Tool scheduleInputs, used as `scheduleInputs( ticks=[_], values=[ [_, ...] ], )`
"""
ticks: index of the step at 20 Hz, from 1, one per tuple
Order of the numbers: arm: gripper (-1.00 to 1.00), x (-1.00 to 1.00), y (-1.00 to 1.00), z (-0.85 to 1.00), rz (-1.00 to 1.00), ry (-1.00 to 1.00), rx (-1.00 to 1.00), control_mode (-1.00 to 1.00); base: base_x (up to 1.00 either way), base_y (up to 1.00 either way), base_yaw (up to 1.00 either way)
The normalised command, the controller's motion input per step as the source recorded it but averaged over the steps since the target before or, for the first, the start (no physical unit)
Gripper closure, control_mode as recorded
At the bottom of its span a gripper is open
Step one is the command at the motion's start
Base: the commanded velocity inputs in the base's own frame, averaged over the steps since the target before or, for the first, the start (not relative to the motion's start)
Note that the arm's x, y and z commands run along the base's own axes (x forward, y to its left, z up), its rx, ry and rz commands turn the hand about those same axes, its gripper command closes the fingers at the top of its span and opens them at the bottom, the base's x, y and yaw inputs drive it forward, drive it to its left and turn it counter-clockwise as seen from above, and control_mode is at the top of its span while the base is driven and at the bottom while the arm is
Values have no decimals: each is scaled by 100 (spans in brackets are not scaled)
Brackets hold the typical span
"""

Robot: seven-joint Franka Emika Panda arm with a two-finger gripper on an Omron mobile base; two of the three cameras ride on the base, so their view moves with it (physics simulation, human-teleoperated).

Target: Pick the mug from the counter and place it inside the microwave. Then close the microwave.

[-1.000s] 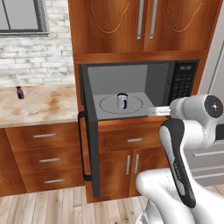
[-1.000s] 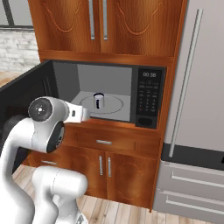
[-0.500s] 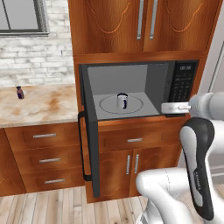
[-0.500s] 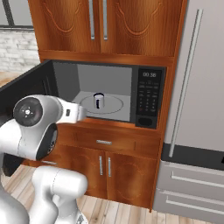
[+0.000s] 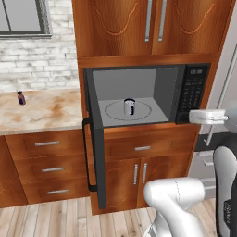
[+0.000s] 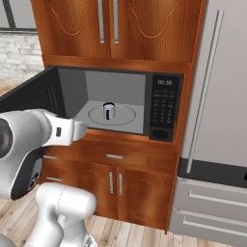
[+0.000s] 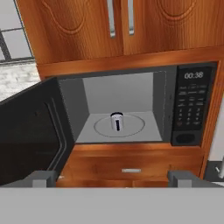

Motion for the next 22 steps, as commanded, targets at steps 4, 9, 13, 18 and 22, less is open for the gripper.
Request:
scheduleInputs(
  ticks=[4,9,13,18,22],
  values=[
    [-100,-65,0,0,-29,-8,0,-100,0,0,0],
    [-100,-16,2,0,-29,-1,-2,-100,0,0,0],
    [-100,17,25,-21,-23,0,-9,-100,0,0,0],
    [-100,-17,24,-6,-26,-13,-5,-100,0,0,0],
    [-100,-16,25,0,-18,-22,-4,-100,0,0,0]
  ],
)
